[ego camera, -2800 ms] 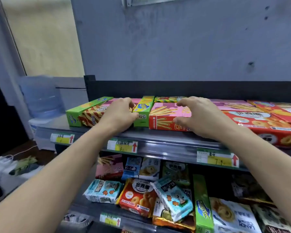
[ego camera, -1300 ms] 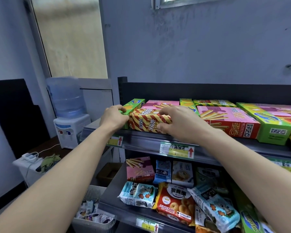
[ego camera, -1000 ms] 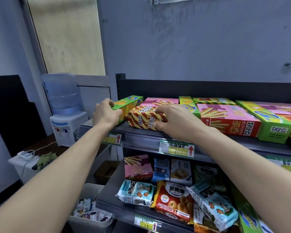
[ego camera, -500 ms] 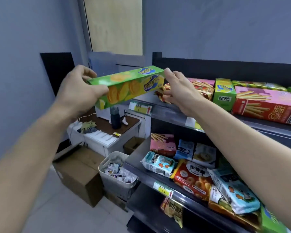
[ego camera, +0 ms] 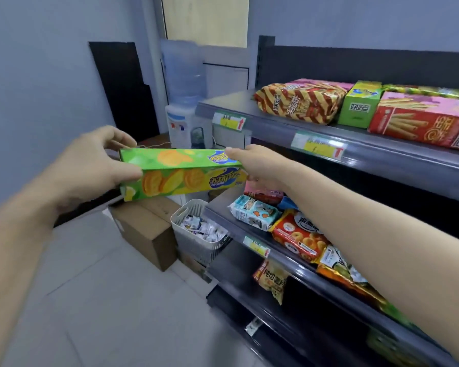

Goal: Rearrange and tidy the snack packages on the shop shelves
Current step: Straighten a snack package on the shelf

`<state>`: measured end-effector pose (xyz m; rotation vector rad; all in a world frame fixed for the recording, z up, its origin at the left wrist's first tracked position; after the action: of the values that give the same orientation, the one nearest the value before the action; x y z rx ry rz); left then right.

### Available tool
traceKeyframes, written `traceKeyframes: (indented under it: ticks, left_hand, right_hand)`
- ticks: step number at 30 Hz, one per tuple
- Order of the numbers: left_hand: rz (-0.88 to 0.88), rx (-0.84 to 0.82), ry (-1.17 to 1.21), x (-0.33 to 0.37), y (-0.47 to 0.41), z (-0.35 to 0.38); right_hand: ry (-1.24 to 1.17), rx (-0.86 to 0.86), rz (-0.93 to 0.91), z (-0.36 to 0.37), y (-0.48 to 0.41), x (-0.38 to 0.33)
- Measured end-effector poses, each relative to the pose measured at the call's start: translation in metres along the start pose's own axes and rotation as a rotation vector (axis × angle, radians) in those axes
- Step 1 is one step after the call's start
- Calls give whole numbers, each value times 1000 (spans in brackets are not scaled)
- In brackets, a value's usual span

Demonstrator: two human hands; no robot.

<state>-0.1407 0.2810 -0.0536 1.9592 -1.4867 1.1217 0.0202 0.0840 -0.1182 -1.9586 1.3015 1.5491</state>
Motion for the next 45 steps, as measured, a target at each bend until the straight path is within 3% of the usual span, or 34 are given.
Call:
traceKeyframes:
  ticks: [8, 14, 22, 29, 38, 45]
  left_hand:
    - [-3, -121, 24, -21, -26, 95]
    - [-18, -269, 78, -34, -68, 158]
    - [-134, -489, 324, -64, -156, 219]
    - [-48, -546, 363, -63, -240, 248]
    - [105, -443, 291, -82, -314, 259]
    - [151, -431, 221, -89, -339, 270]
  right_hand:
    - [-181, 53, 219, -39, 21, 98]
    - [-287, 206, 288, -69, 12, 148]
    - [-432, 383, 400, -96, -26, 195]
    - [-545, 538, 321, -118, -78, 203]
    - [90, 417, 226, -118, -143, 203]
    - [220, 391, 198, -110, -178, 228]
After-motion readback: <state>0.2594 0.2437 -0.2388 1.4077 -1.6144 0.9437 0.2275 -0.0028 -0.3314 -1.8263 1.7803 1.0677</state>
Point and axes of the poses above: each hand's wrist, its own y-axis away from the middle knuckle, its own z-axis out of the palm, x = y × z, the point moved 8 cm from there along -y, towards the middle knuckle, and after that the axes turned 9 degrees about -x, right-handed, at the moved point
